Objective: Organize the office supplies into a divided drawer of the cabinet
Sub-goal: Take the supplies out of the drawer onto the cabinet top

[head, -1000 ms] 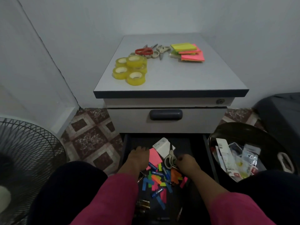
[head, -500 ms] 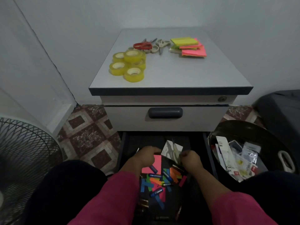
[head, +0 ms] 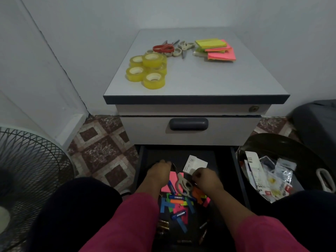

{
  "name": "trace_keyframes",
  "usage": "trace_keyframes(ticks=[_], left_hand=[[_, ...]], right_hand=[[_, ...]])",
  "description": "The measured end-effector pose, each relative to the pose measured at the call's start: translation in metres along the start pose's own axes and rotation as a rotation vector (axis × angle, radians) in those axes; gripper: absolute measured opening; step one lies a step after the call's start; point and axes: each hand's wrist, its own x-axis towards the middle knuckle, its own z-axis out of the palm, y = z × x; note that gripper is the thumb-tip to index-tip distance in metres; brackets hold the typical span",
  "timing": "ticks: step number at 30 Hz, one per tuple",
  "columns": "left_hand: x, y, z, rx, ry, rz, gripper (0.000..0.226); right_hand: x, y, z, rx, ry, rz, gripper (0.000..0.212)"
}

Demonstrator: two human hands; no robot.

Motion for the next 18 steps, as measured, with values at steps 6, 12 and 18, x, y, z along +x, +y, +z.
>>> trace_keyframes(ticks=[6, 12, 18], left_hand=[[0.004, 0.0, 0.001, -0.118, -0.048, -0.016, 0.047], [0.003, -0.001, 0.001, -0.213, -0.1, -0.021, 0.056], [0.003, -0.003, 0.003, -0.243, -0.103, -0.023, 0.055]], right_hand=[[-0.003, -0.002, 0.009, -0.092, -0.06, -0.075, 0.023], [-0.001, -0.013, 0.023, -0.039, 0.001, -0.047, 0.028], [0.001, -0.016, 0.025, -0.101, 0.006, -0.04, 0.023]])
